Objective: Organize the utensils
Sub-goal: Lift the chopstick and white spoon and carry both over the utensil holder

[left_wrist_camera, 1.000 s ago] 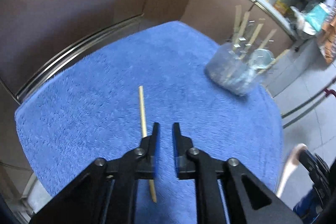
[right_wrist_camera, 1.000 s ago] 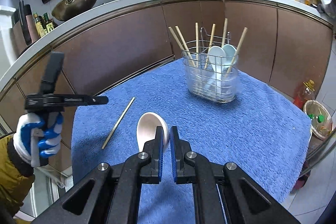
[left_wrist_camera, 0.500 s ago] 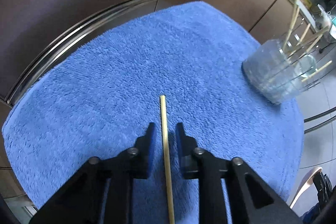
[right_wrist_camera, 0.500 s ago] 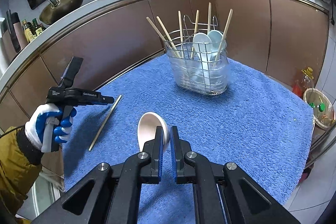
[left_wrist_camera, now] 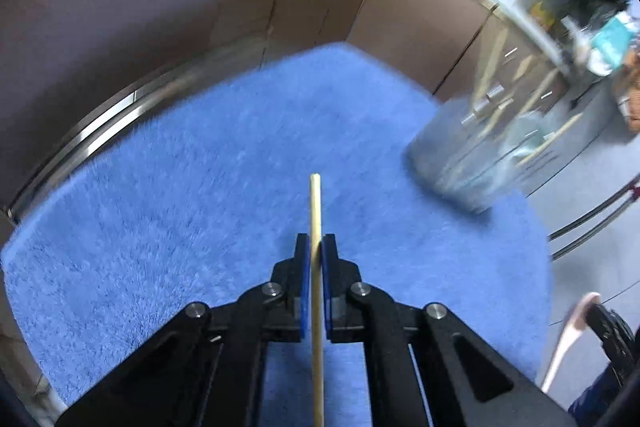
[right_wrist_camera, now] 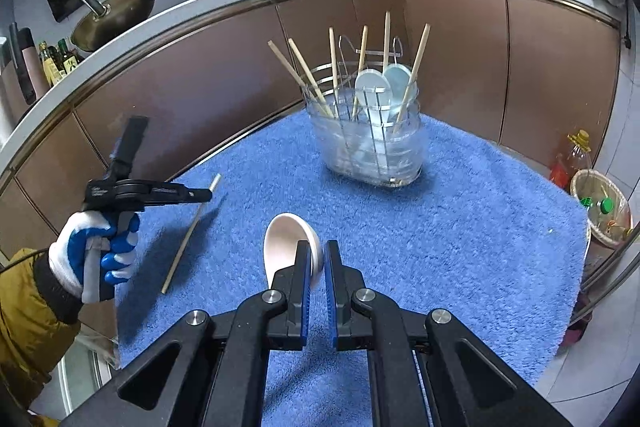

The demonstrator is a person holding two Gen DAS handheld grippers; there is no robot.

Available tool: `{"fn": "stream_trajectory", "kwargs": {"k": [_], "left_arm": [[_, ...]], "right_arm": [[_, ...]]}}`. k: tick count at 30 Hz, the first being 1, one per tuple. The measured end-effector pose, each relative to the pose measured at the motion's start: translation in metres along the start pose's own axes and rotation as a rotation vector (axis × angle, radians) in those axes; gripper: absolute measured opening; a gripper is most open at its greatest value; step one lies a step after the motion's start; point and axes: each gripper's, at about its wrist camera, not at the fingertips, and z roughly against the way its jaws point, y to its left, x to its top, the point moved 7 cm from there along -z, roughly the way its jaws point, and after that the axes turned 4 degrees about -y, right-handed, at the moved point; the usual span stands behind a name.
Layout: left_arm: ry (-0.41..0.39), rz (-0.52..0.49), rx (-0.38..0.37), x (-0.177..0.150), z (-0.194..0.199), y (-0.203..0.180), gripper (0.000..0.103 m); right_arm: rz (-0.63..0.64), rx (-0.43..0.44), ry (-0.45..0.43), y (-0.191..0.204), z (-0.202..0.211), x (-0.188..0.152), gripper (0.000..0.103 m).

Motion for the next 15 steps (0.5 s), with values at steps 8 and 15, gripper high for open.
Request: {"fn": "stream_trajectory", "kwargs": {"k": [8, 15], "left_arm": [[-0.274, -0.068, -0.162, 0.054, 0.087, -0.076, 0.005], [-0.529, -0.084, -0.254, 0.133, 0.133, -0.141, 0.005]], "right_arm": [[0.046, -0.062, -0.164, -0.005, 0.024, 0.058, 0.007], [0.14, -0.192, -0.386, -0.009, 0.032, 0.141, 0.007]]}}
